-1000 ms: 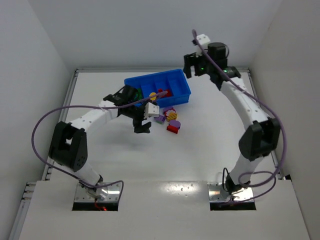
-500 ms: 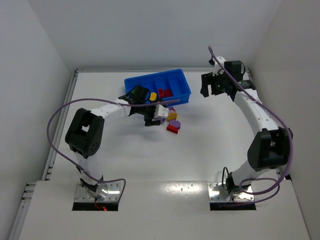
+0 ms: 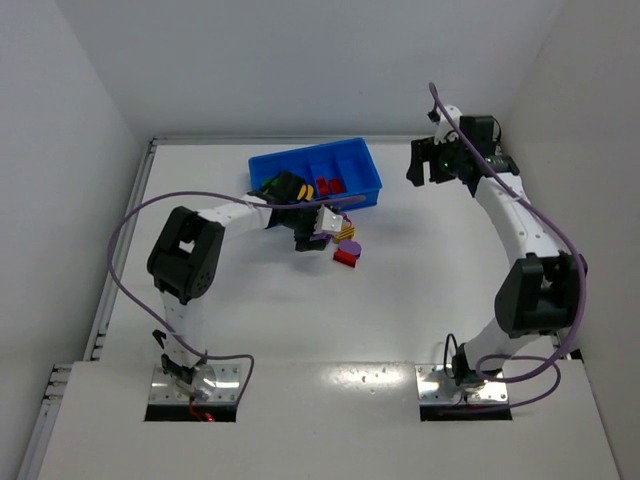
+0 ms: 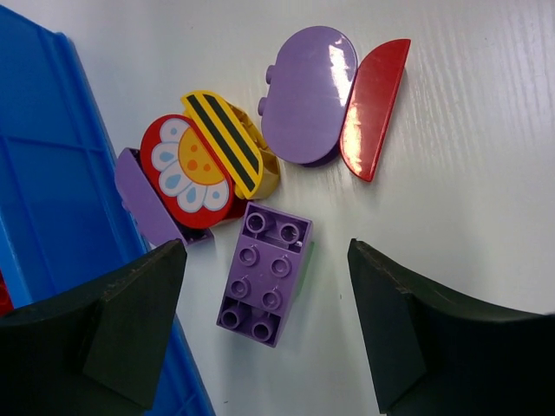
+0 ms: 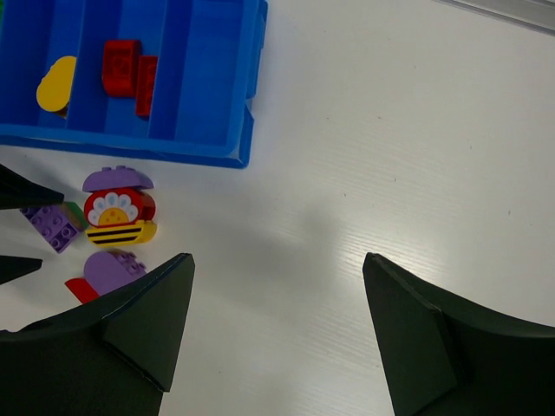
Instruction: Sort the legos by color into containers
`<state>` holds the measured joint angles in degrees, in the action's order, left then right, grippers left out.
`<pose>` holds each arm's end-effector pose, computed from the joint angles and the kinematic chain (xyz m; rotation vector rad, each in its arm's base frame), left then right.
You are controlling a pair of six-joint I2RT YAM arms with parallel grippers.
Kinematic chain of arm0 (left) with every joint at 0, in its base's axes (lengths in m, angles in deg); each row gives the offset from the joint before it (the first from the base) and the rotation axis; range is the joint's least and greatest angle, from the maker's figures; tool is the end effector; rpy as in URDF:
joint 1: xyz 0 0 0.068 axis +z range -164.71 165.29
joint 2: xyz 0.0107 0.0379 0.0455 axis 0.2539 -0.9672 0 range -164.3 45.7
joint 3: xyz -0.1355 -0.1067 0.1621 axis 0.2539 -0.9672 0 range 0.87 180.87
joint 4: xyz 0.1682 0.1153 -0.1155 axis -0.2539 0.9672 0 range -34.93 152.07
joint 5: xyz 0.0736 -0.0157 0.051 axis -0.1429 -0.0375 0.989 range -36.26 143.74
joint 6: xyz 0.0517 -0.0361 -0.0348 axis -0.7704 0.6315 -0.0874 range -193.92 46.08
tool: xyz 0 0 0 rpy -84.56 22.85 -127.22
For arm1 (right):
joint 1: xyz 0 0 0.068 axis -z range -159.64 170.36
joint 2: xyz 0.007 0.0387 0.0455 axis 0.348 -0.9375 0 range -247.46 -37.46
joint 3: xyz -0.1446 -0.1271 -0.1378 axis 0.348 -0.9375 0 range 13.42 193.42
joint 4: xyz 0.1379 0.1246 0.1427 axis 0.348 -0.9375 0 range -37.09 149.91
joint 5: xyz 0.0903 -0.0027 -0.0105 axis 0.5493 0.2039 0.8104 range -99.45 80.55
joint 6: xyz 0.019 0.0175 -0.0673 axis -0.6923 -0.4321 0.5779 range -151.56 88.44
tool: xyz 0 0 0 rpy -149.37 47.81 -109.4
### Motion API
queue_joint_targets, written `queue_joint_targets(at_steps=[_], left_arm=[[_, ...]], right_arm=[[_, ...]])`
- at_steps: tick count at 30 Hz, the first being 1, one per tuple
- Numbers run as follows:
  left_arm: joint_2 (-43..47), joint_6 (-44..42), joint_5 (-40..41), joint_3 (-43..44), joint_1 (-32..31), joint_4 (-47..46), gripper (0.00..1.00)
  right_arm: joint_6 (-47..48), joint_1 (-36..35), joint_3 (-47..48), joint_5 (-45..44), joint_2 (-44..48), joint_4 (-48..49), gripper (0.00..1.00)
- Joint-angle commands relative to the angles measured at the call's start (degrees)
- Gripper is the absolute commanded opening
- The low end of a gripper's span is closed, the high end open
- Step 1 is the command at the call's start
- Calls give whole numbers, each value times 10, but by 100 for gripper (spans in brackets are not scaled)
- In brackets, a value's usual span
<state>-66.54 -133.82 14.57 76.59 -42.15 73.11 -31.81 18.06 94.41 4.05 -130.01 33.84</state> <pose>0.3240 -0.2106 0.1450 1.7837 1.4886 -0.5827 0.3572 0.0282 0.2748 -0.1687 2.2149 0.2867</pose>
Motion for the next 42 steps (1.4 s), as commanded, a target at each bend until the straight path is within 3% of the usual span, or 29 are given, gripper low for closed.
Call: queue_joint_targets(at_steps=[1,6,15,42], left_arm=[[-9,-2,-24,24,-1,-14,81],[-21,-2,-24,37,5,-14,81],[-38,-2,-24,58,10,20,70],[-72,13,40,99,20,97,65]], right_arm=[[-10,5,30,13,-11,15,79],[-10,5,30,18,-17,15,79],[-15,5,36,18,-32,21,79],[-15,5,48,13,-50,31,79]])
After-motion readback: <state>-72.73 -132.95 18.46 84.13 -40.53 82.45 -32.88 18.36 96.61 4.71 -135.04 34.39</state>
